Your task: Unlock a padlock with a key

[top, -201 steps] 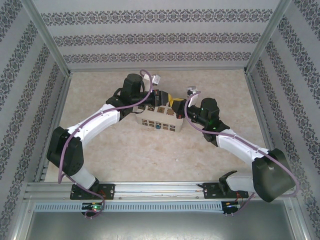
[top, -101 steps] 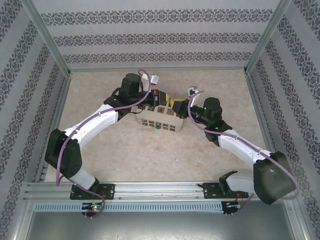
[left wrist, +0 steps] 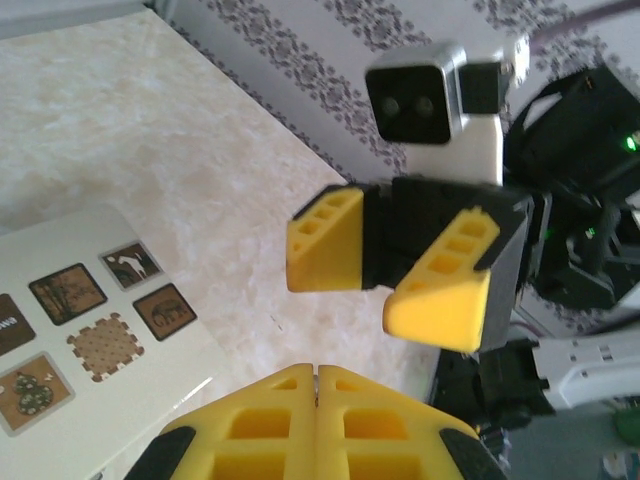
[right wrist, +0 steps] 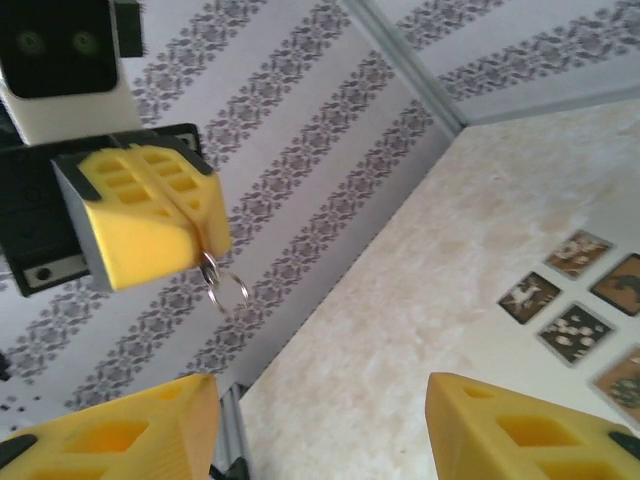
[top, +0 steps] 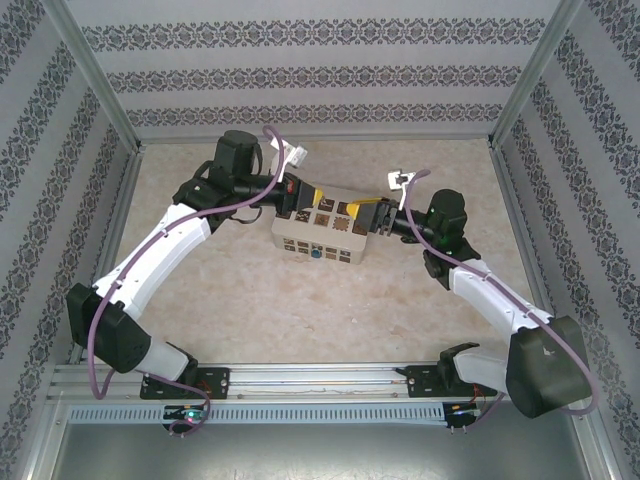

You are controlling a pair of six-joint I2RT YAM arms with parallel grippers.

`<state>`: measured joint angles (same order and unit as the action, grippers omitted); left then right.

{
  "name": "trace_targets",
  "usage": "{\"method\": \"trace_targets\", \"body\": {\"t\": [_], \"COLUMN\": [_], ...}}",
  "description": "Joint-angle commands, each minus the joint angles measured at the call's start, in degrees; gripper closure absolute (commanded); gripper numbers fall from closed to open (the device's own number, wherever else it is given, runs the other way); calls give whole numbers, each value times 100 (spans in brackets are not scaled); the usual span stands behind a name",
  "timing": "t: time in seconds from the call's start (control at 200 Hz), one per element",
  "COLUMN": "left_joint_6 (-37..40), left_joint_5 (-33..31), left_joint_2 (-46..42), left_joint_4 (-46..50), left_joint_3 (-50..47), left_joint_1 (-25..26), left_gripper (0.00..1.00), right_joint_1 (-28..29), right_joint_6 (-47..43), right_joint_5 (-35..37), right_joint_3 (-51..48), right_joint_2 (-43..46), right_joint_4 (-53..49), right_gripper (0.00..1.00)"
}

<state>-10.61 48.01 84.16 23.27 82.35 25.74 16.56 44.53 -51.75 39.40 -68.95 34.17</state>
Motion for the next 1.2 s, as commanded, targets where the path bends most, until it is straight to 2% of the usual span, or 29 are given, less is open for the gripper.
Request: {"method": "trace_targets", "body": {"t": [0.0, 0.215, 0.66, 1.034, 1.194], "left_joint_6": [453, 332, 234, 344, 375], "left_joint_5": [531, 719, 754, 679, 692], "left_joint_2": [-1, 83, 136, 191, 223], "left_joint_4": [434, 264, 138, 345, 380], "left_joint_3": [122, 126, 53, 88, 97], "left_joint_1": [-44, -51, -48, -50, -48], "left_gripper": [100, 100, 100, 100, 100], "right_joint_1": [228, 570, 735, 735, 735], "right_joint_6": [269, 299, 418, 293, 271], "right_joint_5": [-572, -614, -758, -705, -704], "right_joint_3": [349, 593, 744, 751, 793], "right_joint_2": [-144, -513, -832, -760, -787], "right_joint_4": [432, 476, 538, 494, 489], "right_gripper": [43, 45, 62, 61, 72]}}
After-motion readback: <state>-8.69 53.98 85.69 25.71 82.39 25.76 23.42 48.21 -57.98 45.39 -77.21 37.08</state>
